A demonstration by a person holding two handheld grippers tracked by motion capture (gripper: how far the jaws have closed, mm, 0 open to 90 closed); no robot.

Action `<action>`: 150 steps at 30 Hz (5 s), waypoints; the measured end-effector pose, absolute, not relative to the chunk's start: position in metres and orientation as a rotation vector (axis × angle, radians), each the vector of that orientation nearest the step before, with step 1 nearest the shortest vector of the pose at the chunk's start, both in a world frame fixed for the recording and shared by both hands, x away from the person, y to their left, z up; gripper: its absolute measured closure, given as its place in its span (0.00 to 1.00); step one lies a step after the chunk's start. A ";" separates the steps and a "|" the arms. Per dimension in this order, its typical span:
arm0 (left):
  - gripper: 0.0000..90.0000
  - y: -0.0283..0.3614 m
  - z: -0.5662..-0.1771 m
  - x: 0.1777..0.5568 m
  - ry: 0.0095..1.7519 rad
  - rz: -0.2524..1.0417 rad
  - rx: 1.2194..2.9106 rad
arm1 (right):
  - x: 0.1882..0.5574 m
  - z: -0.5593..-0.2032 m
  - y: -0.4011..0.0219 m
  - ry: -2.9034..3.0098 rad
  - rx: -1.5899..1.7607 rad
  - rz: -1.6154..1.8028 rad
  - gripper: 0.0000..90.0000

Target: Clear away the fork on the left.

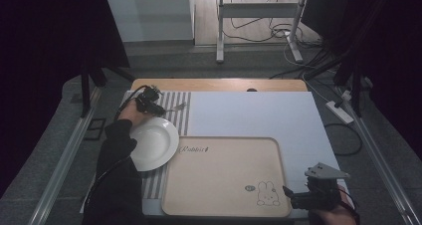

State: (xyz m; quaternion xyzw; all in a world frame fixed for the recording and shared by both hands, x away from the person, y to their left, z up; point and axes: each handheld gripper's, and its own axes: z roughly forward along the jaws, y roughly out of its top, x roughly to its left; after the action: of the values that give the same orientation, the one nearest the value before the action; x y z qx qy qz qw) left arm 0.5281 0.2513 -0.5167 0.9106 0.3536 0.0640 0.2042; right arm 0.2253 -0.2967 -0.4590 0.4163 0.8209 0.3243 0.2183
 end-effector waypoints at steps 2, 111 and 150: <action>0.93 0.250 -0.516 0.527 0.955 0.156 2.553 | 0.225 -0.459 -0.297 2.274 1.152 0.898 0.00; 0.95 0.131 -0.475 0.317 0.928 -0.015 2.509 | 0.224 -0.459 -0.295 2.283 1.123 0.894 0.00; 0.99 0.074 -0.508 0.291 0.814 -0.020 2.558 | 0.223 -0.459 -0.293 2.288 1.109 0.882 0.00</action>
State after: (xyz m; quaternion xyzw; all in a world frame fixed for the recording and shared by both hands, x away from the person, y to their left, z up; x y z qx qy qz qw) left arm 0.2907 0.0743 -0.5081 0.9281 0.2952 -0.0074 0.2267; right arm 0.2231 -0.2934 -0.4591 0.4018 0.8287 0.3194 0.2231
